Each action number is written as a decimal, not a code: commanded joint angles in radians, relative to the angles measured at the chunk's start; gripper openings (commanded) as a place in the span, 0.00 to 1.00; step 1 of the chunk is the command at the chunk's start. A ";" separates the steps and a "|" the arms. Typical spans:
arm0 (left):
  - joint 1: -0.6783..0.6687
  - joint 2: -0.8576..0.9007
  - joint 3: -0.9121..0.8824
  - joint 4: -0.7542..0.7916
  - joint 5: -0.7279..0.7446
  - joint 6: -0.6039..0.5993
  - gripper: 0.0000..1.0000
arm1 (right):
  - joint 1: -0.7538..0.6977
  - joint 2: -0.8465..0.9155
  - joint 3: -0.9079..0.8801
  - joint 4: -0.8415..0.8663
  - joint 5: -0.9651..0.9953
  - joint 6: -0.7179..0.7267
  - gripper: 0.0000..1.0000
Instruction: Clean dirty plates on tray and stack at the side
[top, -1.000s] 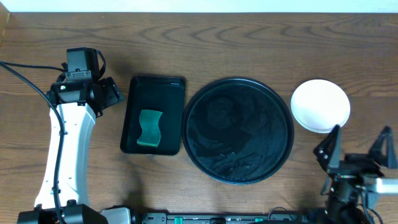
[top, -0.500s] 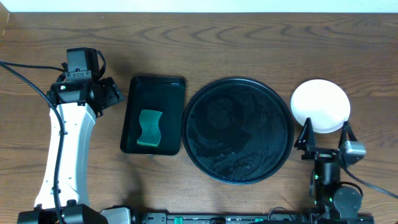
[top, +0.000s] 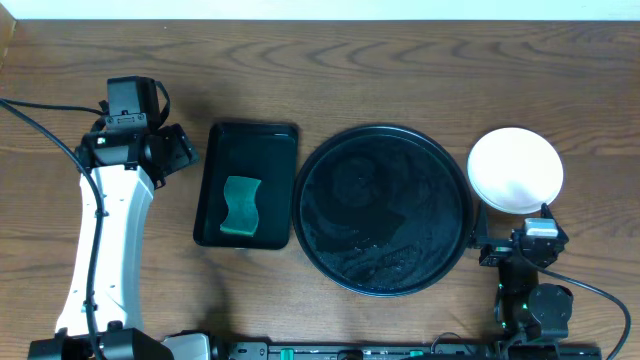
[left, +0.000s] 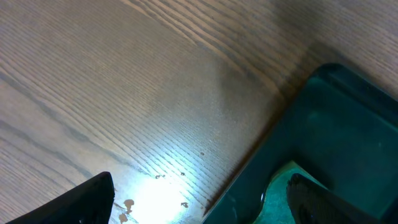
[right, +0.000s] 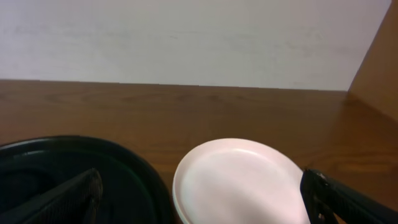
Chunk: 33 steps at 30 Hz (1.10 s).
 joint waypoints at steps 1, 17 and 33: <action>0.004 0.002 0.005 -0.003 -0.013 0.006 0.89 | 0.012 -0.007 -0.002 -0.006 -0.014 -0.057 0.99; 0.004 0.002 0.005 -0.003 -0.013 0.005 0.89 | 0.012 -0.007 -0.002 -0.010 -0.079 -0.056 0.99; 0.004 0.002 0.005 -0.003 -0.013 0.005 0.89 | 0.012 -0.007 -0.002 -0.010 -0.079 -0.056 0.99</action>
